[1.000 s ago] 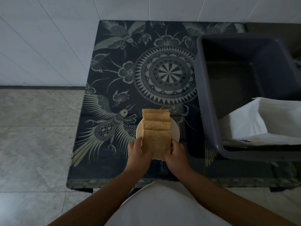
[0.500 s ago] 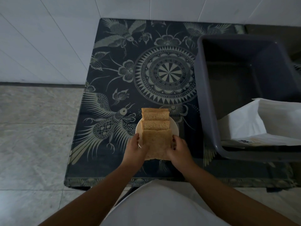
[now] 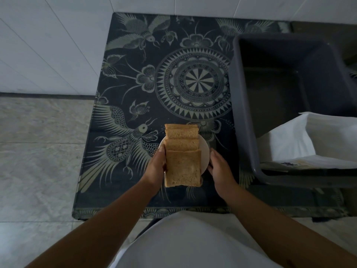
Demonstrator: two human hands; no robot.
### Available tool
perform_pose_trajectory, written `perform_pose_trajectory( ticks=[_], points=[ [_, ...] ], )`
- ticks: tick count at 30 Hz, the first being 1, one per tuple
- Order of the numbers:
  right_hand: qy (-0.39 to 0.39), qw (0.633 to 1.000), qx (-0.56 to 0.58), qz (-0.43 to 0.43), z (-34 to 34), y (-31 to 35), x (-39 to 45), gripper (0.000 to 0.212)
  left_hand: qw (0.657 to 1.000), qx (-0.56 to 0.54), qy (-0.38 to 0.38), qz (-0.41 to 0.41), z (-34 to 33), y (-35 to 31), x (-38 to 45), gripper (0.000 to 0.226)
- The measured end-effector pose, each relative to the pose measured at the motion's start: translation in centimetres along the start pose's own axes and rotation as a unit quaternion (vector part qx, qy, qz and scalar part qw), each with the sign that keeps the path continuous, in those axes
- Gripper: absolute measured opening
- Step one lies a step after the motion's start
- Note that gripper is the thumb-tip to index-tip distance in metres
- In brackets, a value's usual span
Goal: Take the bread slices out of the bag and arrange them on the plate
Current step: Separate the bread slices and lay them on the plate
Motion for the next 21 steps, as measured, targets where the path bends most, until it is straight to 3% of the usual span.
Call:
perform_pose_trajectory(
  ticks=[7, 13, 18, 21],
  points=[
    [0.004, 1.0, -0.02, 0.006, -0.2, 0.1, 0.0, 0.053, 0.999, 0.019, 0.033, -0.02, -0.5, -0.5, -0.1, 0.048],
    [0.019, 0.998, -0.053, 0.036, -0.8, 1.0, -0.5, 0.05, 0.998, 0.018, 0.046, -0.039, -1.1, -1.2, -0.5, 0.057],
    [0.021, 0.991, -0.101, 0.09, -1.5, 2.4, -1.7, 0.027, 0.995, 0.039, 0.047, -0.077, -1.0, -2.0, -0.7, 0.053],
    [0.047, 0.992, -0.08, 0.08, -2.9, 2.6, -2.2, 0.028, 0.995, 0.041, 0.046, -0.075, -0.9, -1.9, -0.8, 0.052]
  ],
)
Point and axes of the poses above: each hand's wrist, its own x-axis towards the middle knuckle, its own z-axis out of the back of the hand, y = z × x, the point moved 8 cm from there along x, towards the middle knuckle, and after that the axes turned 4 degrees about x, right-handed, at the moved point
